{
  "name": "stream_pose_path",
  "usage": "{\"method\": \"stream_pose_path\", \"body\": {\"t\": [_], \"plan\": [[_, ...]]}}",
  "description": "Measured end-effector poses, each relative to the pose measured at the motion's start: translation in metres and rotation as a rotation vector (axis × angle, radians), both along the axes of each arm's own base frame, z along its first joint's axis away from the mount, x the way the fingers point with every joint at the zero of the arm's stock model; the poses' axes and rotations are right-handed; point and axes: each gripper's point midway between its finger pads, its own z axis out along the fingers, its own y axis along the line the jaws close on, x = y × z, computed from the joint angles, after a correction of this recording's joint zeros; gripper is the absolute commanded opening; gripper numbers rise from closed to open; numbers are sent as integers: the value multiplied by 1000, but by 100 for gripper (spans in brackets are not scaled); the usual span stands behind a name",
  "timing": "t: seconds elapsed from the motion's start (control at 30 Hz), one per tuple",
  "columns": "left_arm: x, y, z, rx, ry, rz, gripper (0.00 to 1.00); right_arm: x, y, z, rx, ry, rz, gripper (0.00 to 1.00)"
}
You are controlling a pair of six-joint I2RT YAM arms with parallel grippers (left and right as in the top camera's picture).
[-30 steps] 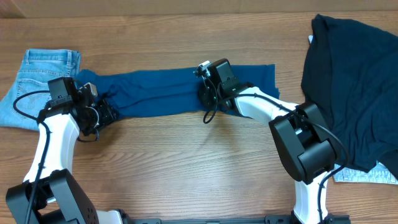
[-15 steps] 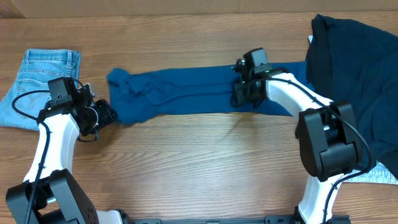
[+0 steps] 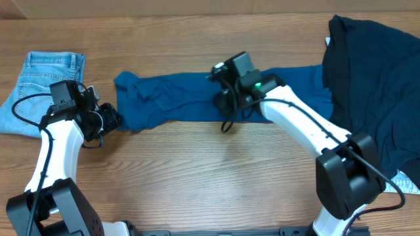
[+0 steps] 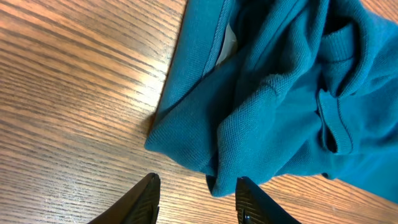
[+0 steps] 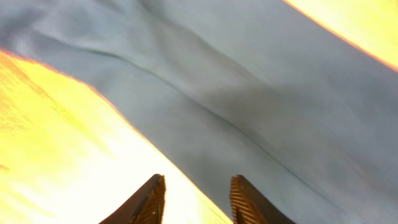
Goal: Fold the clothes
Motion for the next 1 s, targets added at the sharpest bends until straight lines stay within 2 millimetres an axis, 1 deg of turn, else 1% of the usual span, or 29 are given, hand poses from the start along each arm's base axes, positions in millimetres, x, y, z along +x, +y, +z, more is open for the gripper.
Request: {"method": "stream_pose_path", "body": {"t": [0.03, 0.07, 0.13, 0.17, 0.23, 0.27, 0.3, 0.33, 0.37, 0.4, 0.43, 0.47, 0.5, 0.53, 0.63, 0.7, 0.73, 0.8, 0.93, 1.0], "plan": [[0, 0, 0, 1, -2, 0, 34, -2, 7, 1, 4, -11, 23, 30], [1, 0, 0, 1, -4, 0, 27, -6, 15, 2, -2, -22, 37, 30], [1, 0, 0, 3, -6, -5, 27, -7, 18, 1, -17, -26, -1, 34], [1, 0, 1, 8, -8, -12, 27, -6, 14, 1, -31, -21, -48, 37], [3, 1, 1, 12, -15, -18, 26, 1, -4, 0, -57, 5, -158, 45], [5, 1, 2, 11, -26, -22, 24, 10, -22, 3, -66, 22, -245, 54], [7, 0, 3, 7, -38, -26, 24, 14, -34, 5, -73, 36, -288, 67], [10, -2, 5, -2, -52, -32, 23, 22, -51, 10, -74, 48, -354, 74], [15, -5, 8, -19, -82, -46, 22, 33, -76, 18, -72, 57, -432, 79], [20, -9, 12, -35, -112, -61, 21, 44, -106, 28, -69, 55, -520, 79], [25, -16, 16, -62, -142, -87, 20, 54, -155, 41, -64, 56, -643, 79], [30, -22, 19, -64, -163, -110, 20, 57, -191, 46, -61, 67, -727, 79], [38, -34, 23, -57, -201, -163, 20, 55, -208, 46, -58, 88, -762, 78], [40, -42, 25, -57, -213, -188, 19, 54, -224, 45, -58, 105, -792, 78], [50, -86, 28, -12, -256, -327, 16, 49, -291, 43, -13, 150, -929, 78], [54, -105, 29, 29, -273, -378, 15, 44, -320, 43, 16, 167, -979, 78], [56, -110, 29, 45, -279, -390, 14, 42, -325, 43, 23, 175, -984, 78], [61, -114, 27, 75, -290, -398, 10, 37, -330, 42, 38, 196, -980, 79], [69, -112, -5, 91, -241, -388, 10, 32, -326, 41, 43, 215, -943, 79], [71, -111, -32, 84, -192, -389, 10, 31, -326, 41, 41, 220, -937, 79]]}}
